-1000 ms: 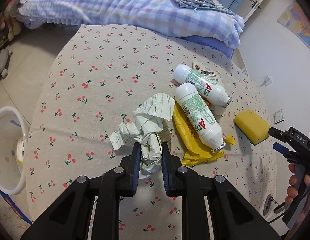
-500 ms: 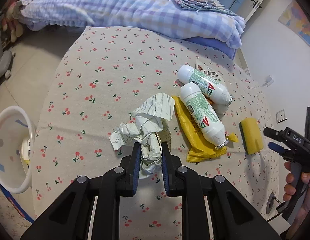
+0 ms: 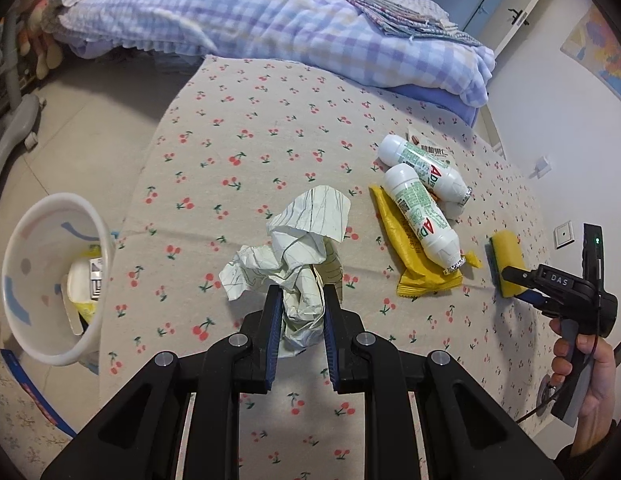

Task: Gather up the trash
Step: 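Grasp the crumpled tissue with the left tool while the right tool grasps the yellow sponge, then carry the tissue and sponge over the wastebasket and open both tools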

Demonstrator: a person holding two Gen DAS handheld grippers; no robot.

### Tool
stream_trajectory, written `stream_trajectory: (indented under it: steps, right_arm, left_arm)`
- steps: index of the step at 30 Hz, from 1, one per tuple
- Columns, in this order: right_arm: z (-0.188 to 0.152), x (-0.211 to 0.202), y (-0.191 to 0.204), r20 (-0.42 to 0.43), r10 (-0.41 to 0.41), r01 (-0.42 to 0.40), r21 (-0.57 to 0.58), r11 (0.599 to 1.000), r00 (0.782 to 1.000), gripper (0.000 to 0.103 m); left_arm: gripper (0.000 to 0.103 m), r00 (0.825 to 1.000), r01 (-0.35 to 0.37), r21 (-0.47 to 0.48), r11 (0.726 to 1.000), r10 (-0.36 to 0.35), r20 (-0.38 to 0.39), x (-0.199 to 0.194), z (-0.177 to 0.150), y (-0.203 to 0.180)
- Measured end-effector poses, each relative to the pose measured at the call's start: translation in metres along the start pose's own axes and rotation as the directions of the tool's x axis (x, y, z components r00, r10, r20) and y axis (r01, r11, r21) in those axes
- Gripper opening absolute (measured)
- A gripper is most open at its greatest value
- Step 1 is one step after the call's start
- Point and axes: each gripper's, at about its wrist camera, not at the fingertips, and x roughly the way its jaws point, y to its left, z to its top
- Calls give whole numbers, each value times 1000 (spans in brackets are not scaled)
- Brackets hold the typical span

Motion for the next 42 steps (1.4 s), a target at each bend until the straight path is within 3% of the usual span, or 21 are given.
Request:
stream_trajectory:
  steps: [3,10,19,29,42]
  right_arm:
    - [-4,-13,-3,9,27,-27,18,999,1000,61]
    - [-23,-57,21,83,85,-80,-62,995,993,61]
    - [-42,-72,86,92,190,-174,-157,972,977,61]
    - [-82,-41,207,-10,288,-274,-343,898,958,61]
    - [-129,20,319,-170,290,-336,-469,817,942,61]
  left_arm:
    - [20,1000,-8,-14,1000,9,12,-9,-3,10]
    - [20,999,-24,-50,998,26,34,-26,-8,35]
    - [20,996,-49,-116,992,57,63,-43,-8,75]
    - [21,990,-108,-233,967,127,67,-59,-11,153]
    - [23,974,-208,-334,919,227,19,-54,-14,240]
